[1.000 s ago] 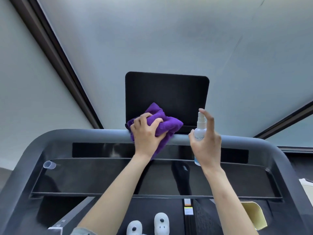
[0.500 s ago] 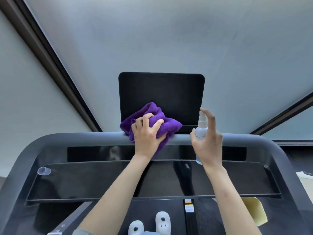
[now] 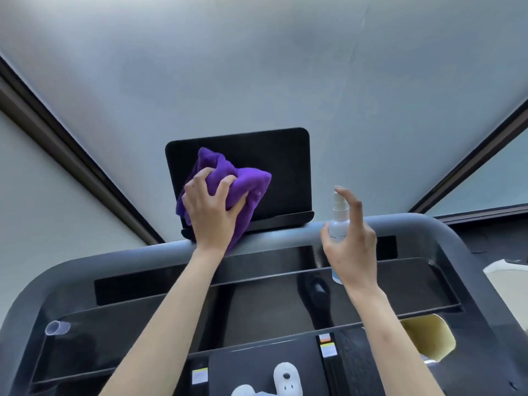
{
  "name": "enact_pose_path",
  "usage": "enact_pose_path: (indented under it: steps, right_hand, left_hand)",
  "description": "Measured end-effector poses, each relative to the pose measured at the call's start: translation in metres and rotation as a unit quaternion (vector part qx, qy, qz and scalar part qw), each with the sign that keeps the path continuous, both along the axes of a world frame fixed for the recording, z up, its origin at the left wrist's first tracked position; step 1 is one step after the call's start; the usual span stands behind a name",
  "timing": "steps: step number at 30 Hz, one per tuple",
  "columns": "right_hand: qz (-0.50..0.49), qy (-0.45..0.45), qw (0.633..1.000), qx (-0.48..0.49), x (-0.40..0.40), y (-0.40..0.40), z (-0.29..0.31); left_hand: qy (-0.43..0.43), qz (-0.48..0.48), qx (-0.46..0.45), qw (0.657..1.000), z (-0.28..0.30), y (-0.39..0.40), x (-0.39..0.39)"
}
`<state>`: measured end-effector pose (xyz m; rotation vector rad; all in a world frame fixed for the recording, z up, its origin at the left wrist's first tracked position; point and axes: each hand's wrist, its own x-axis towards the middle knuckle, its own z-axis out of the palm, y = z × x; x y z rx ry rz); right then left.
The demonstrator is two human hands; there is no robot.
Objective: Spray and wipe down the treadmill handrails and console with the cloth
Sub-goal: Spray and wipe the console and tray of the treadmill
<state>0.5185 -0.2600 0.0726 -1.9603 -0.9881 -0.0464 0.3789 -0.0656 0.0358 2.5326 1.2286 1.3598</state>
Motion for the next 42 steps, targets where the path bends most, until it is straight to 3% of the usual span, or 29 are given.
enact_pose_path:
  steps: [3,8,12,15,19,23,26,29,33,38,42]
  right_hand:
    - [-0.003,-0.004,1.0,0.0,0.001,-0.004,0.002]
    - [-0.023,0.013,1.0,0.008,0.003,-0.016,0.003]
    - [-0.048,0.025,0.998,0.02,0.011,-0.045,0.003]
    - [-0.082,0.028,0.996,0.018,0.022,-0.07,0.0]
    - [-0.115,0.034,0.993,0.008,0.038,-0.091,-0.004]
    - [-0.121,0.026,0.992,-0.003,0.049,-0.105,-0.007]
    - [-0.137,0.032,0.99,-0.02,0.056,-0.113,-0.009]
    - [-0.16,0.042,0.986,-0.029,0.058,-0.119,-0.011]
    - [-0.214,0.034,0.975,-0.046,0.057,-0.126,-0.015]
    - [-0.35,0.015,0.935,-0.058,0.052,-0.16,-0.01]
    - [-0.453,-0.027,0.887,-0.089,0.045,-0.19,-0.008]
  left_hand:
    - [0.058,0.029,-0.027,0.998,0.002,0.003,0.034]
    - [0.089,-0.005,0.0,0.996,-0.019,0.006,-0.004]
    - [-0.002,0.044,-0.079,0.996,-0.017,-0.007,-0.025]
    - [-0.044,0.014,-0.049,0.998,-0.004,-0.022,-0.006]
    - [0.05,-0.155,0.002,0.987,-0.001,-0.065,0.07]
    - [0.144,-0.117,-0.003,0.983,-0.027,-0.085,0.093]
    - [0.139,-0.11,-0.019,0.984,-0.03,-0.077,0.079]
    - [0.1,-0.079,-0.102,0.987,-0.028,-0.086,0.062]
    - [0.048,-0.142,-0.114,0.982,-0.012,-0.11,0.076]
    - [-0.062,-0.269,-0.225,0.934,0.02,-0.125,0.124]
    - [-0.047,-0.341,-0.316,0.884,0.009,-0.139,0.137]
